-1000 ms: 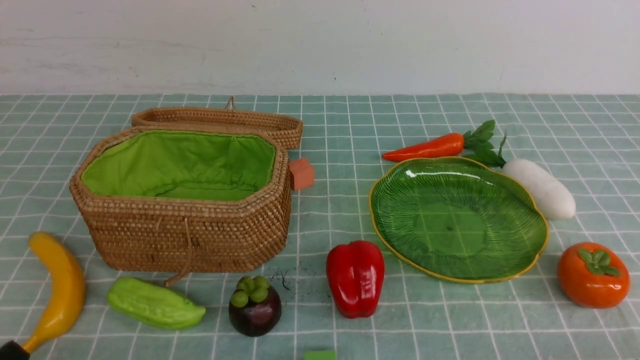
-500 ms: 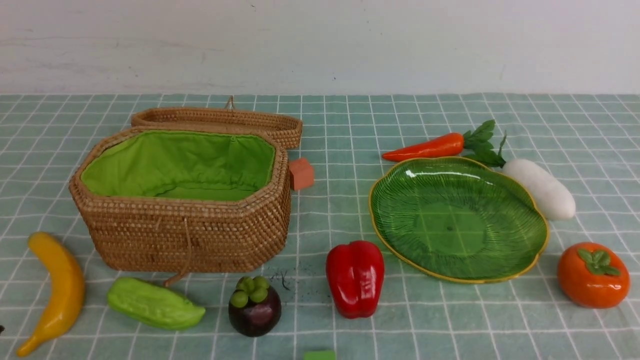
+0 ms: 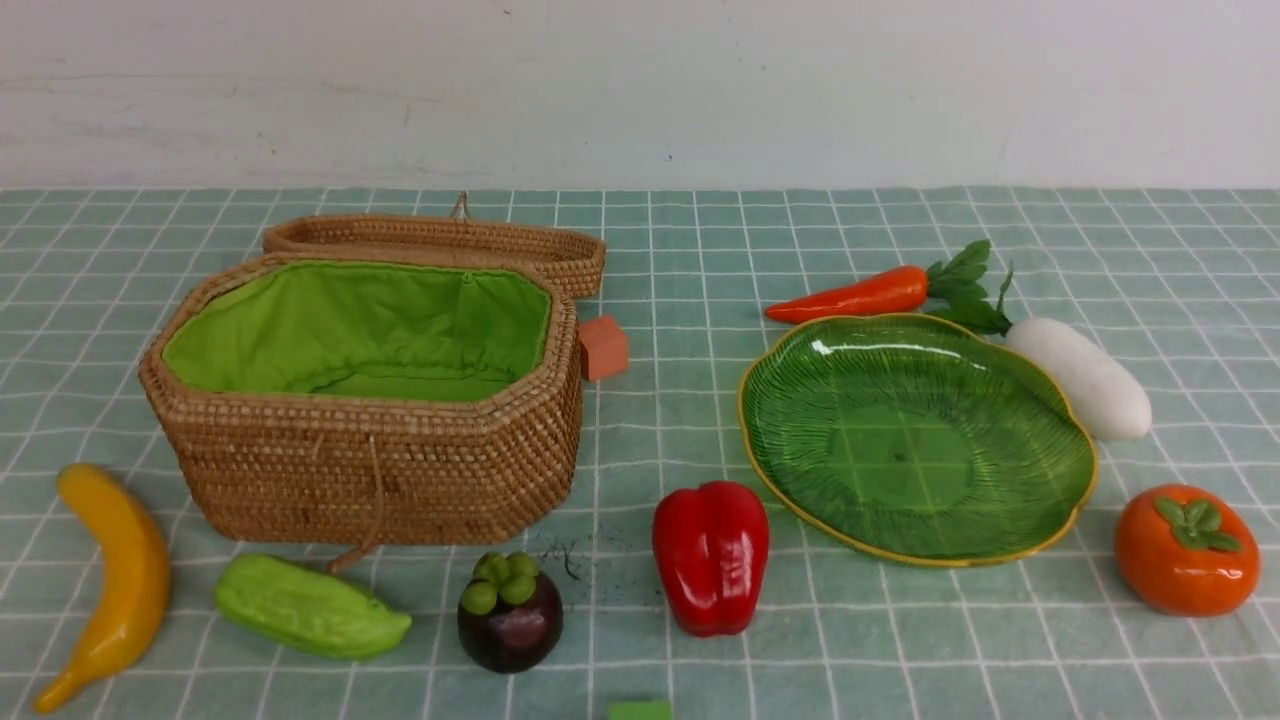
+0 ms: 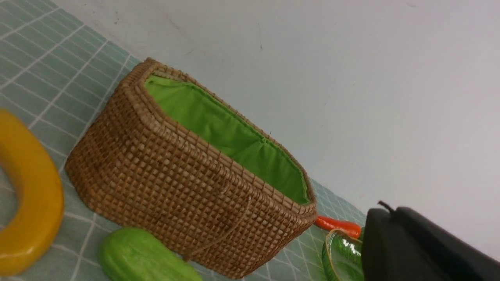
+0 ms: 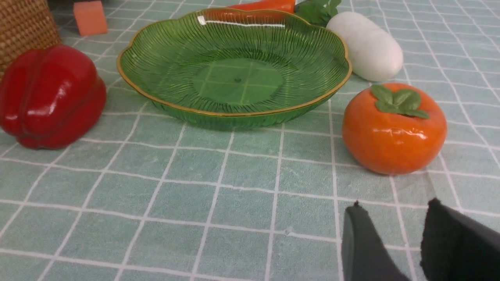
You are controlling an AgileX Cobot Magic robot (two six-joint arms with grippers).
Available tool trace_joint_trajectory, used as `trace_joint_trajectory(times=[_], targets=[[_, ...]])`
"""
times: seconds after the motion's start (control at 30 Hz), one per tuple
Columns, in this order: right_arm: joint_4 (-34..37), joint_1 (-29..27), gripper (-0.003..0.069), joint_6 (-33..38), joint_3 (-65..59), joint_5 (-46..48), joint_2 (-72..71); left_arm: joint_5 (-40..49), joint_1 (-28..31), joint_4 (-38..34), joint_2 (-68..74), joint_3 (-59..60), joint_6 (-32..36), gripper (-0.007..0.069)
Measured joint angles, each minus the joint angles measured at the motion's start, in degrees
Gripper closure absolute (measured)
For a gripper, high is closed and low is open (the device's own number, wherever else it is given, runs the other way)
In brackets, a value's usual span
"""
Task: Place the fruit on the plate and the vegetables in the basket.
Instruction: Use the left arm to grab a banana and put it into the right plate
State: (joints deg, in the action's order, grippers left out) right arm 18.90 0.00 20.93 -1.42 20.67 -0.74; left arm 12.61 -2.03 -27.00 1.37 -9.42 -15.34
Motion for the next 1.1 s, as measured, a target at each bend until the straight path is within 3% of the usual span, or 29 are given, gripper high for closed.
trace_joint_trajectory(times=[0.13,0.27,0.37,0.5,0.6,0.8,0.83,0.93,1.1], targets=[[1.71,0.00,0.0417,-1.16,0.00,-0.12,0.00,4.98,0.00,0.77,6.06,-3.21,1.45,0.0638],[16.36,0.00,0.0417,-8.33,-0.06,-1.98,0.00,15.36,0.00,2.29,17.06,-9.75,6.63,0.0638],[25.58,0.00,0.0417,-9.70,-0.06,-5.37,0.00,20.22,0.00,3.19,23.37,-13.43,8.85,0.0638],[34.56,0.00,0.0430,-10.05,-0.06,-10.18,0.00,24.72,0.00,4.07,31.18,-17.77,11.81,0.0638],[37.61,0.00,0.0467,-10.22,0.93,-6.74,0.00,27.54,0.00,5.07,36.90,-20.99,13.16,0.0638],[31.23,0.01,0.0582,-8.82,17.09,15.55,8.18,31.20,0.00,10.86,44.53,-25.85,11.04,0.0638],[25.93,0.10,0.0603,-8.21,24.48,23.81,13.04,31.89,0.00,14.47,46.58,-27.02,8.38,0.0638],[15.16,2.42,0.0617,-8.27,36.37,34.98,21.13,31.97,0.00,22.04,50.45,-28.35,1.94,0.0638],[0.81,11.86,0.0618,-12.62,54.00,45.10,30.23,30.70,0.68,29.34,59.87,-28.93,-4.55,0.0638]])
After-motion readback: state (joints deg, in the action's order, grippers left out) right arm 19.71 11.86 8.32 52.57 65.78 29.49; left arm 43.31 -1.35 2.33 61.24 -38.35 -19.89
